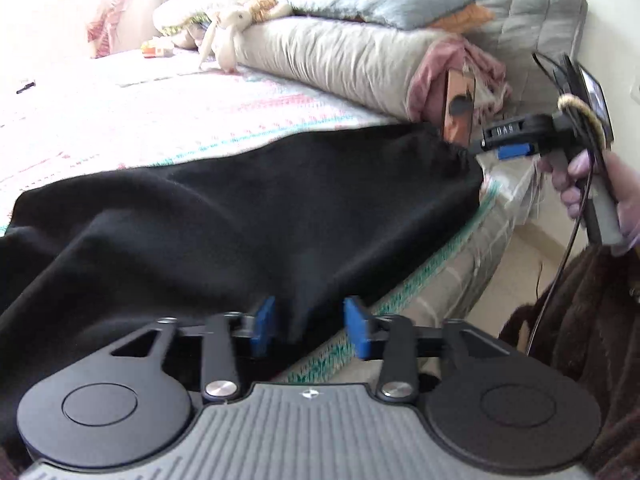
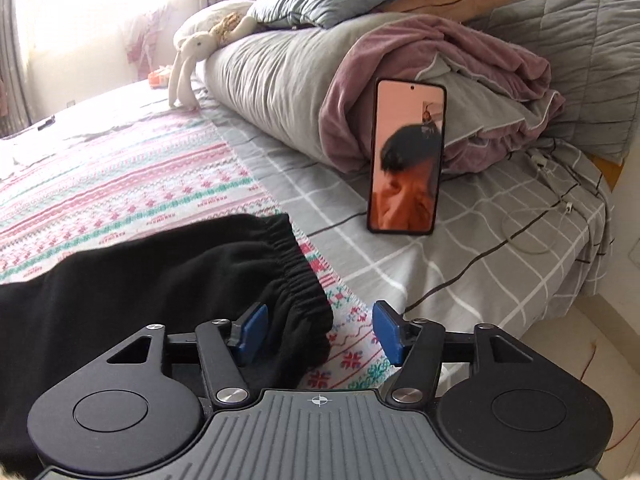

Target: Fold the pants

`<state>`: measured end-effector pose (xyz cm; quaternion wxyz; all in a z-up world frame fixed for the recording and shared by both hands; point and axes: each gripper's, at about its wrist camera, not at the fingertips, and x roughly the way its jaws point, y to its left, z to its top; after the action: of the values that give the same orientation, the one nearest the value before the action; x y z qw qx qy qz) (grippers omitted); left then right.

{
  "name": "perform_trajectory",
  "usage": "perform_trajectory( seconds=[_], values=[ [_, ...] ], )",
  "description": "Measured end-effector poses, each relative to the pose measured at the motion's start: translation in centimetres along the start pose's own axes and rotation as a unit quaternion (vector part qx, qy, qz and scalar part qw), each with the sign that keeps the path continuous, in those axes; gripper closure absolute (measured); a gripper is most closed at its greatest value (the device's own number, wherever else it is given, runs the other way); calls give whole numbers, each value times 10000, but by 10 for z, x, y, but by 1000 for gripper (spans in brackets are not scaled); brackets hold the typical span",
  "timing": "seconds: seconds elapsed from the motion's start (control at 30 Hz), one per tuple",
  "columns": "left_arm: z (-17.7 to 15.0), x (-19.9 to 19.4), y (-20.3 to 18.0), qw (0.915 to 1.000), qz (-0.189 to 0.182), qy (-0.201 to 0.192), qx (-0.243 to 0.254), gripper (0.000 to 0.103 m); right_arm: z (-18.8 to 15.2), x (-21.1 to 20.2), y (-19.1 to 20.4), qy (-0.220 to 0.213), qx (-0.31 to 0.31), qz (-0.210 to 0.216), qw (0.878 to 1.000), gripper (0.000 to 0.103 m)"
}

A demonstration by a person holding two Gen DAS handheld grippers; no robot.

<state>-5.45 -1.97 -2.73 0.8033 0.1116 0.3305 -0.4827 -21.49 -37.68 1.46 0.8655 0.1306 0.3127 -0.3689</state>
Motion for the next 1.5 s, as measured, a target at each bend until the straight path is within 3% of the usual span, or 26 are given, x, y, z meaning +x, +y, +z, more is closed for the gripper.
perform_trajectory(
  seconds=[0.17, 0.4, 0.6, 0.77, 0.93, 1.0, 1.13, 1.3, 1.4, 1.5],
  values=[
    [4, -4, 8, 9992, 134, -242, -276, 21, 5, -5, 10, -124, 78, 402, 9991, 31],
    [3, 13, 14, 9990, 171, 94, -413, 21, 0, -7, 50, -125, -261, 983, 9947, 27],
    [-5, 17, 12, 9989, 33, 382, -288, 19, -11, -4, 94, 122, -717, 1665, 9834, 26],
    [-8, 9, 12, 9972, -360, 641, -121, 19, -24, 4, 124, 543, -1126, 1999, 9718, 23],
    [-6, -14, 26, 9974, -447, 400, -401, 17, -35, 13, 144, 1103, -1393, 2138, 9606, 23],
    [-5, -25, 38, 9977, -286, 189, -588, 13, -35, 13, 150, 1082, -1468, 2137, 9597, 23],
    [-3, -50, 69, 9930, 420, -216, -1081, 6, -30, 11, 163, 1005, -1554, 2140, 9591, 21],
    [6, -70, 112, 9756, 1394, -266, -1675, 6, -14, 12, 196, 928, -1715, 2342, 9524, 21],
    [15, -78, 135, 9647, 1666, -312, -2018, 6, 0, 15, 223, 857, -1789, 2538, 9467, 21],
    [29, -79, 148, 9621, 1824, -360, -1995, 6, 13, 21, 253, 910, -1796, 2752, 9401, 21]
  ],
)
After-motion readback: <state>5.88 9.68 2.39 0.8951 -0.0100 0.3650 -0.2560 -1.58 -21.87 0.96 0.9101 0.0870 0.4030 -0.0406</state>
